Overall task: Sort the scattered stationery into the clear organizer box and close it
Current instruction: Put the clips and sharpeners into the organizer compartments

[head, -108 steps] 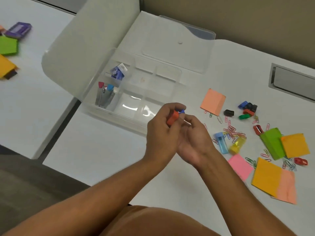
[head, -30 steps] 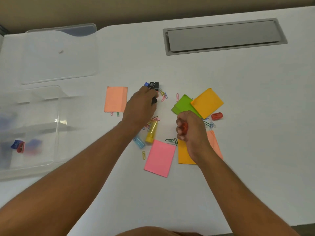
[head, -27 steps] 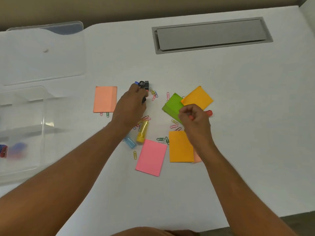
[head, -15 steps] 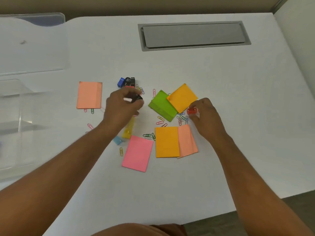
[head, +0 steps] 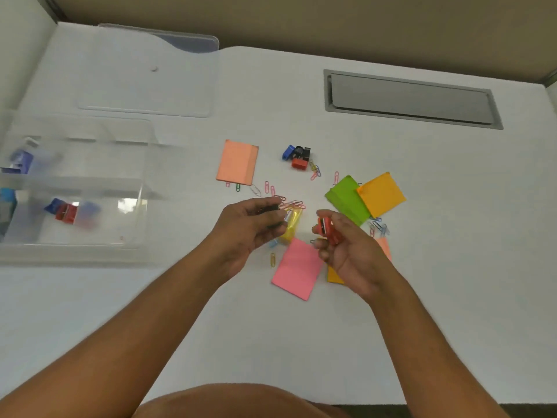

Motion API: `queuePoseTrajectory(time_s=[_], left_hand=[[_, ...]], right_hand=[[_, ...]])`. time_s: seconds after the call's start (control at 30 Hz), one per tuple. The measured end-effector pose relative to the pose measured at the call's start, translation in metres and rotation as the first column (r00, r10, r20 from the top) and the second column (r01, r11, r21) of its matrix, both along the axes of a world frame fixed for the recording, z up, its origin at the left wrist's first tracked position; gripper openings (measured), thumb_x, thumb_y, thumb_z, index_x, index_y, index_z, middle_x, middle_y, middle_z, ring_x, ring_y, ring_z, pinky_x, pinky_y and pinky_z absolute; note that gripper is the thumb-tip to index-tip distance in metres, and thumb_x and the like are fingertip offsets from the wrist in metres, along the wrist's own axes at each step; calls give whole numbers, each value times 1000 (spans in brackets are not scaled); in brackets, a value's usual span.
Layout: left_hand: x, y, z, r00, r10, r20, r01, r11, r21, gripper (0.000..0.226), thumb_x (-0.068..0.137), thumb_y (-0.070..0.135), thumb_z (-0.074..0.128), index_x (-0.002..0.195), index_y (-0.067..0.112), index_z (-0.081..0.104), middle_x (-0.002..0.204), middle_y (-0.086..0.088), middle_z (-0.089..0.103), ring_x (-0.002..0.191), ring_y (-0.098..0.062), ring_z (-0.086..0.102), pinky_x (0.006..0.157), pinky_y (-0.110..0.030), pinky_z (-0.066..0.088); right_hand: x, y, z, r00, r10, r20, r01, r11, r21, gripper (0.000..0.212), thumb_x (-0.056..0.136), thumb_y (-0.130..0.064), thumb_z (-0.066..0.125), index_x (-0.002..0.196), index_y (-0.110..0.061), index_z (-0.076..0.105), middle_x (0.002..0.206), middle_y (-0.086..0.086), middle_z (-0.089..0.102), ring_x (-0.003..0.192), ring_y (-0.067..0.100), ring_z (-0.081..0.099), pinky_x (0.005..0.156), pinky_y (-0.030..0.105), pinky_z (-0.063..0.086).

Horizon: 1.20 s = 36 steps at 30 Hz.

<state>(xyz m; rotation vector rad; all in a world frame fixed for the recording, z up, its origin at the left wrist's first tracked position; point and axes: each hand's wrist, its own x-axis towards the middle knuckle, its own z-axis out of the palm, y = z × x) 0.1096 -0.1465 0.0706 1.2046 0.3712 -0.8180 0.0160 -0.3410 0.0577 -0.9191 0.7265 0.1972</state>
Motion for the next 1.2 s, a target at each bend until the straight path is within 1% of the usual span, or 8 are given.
queuePoseTrajectory(time_s=[0.17, 0.4, 0.5, 0.63, 0.77, 0.87, 1.03, 1.2], left_hand=[[-5, 72, 13, 979, 98, 176, -123, 983, 135, 28, 87, 7, 80, 114, 12, 76, 106, -10, 73, 90, -28, 78, 84, -33, 63], [0, 205, 21, 889, 53, 455, -284, 843, 456, 25, 85, 30, 83, 109, 28, 75, 90, 7, 76, 78, -10, 74, 64, -23, 61], [11, 259, 8, 853, 21, 522, -375, 719, 585, 30, 84, 36, 83, 111, 28, 75, 95, 16, 74, 89, -4, 71, 79, -24, 58], [35, 303, -5, 794, -87, 602, -427, 624, 654, 30, 86, 32, 83, 113, 25, 74, 99, 14, 71, 89, 4, 64, 84, -17, 52], [53, 316, -12, 729, -318, 606, -351, 585, 731, 33, 85, 32, 84, 114, 20, 74, 102, 6, 74, 91, -9, 66, 90, -31, 58], [59, 329, -10, 722, -336, 604, -344, 584, 735, 37, 82, 36, 85, 113, 20, 74, 107, 4, 67, 93, -10, 63, 84, -19, 52], [56, 345, -8, 722, -374, 582, -354, 524, 775, 37, 83, 34, 84, 118, 24, 74, 109, 1, 62, 93, -8, 53, 84, -20, 41], [57, 342, -11, 738, -484, 469, -293, 396, 870, 50, 82, 51, 80, 126, 29, 72, 127, -4, 68, 124, -27, 55, 102, -45, 41]], right_hand=[[19, 96, 10, 977, 208, -40, -205, 975, 82, 23, 106, -16, 51, 121, -11, 68, 91, 7, 68, 68, 16, 58, 55, 24, 48], [63, 212, 30, 868, 494, -43, -477, 808, -346, 15, 100, -24, 65, 113, -24, 72, 96, 10, 72, 71, 16, 50, 62, 28, 44], [85, 263, 37, 806, 592, -12, -519, 697, -494, 14, 97, -25, 69, 110, -28, 72, 94, 12, 72, 65, 15, 49, 60, 27, 43], [119, 321, 36, 745, 667, -35, -491, 512, -705, 16, 94, -29, 73, 109, -33, 71, 98, -14, 69, 80, 6, 63, 70, 22, 52], [147, 353, 32, 703, 710, -48, -442, 383, -811, 18, 89, -24, 78, 105, -29, 73, 102, -16, 70, 92, 2, 65, 79, 16, 50], [161, 367, 29, 690, 716, -108, -424, 279, -862, 22, 89, -19, 78, 110, -25, 74, 108, -9, 72, 90, 2, 65, 74, 6, 42], [176, 381, 30, 677, 708, -201, -408, 135, -903, 30, 93, -15, 71, 122, -20, 73, 120, 0, 72, 104, 12, 66, 79, 11, 43], [194, 396, 36, 586, 735, -341, -443, -62, -894, 47, 92, -8, 72, 137, -20, 63, 137, 6, 64, 122, 22, 62, 107, 34, 49]])
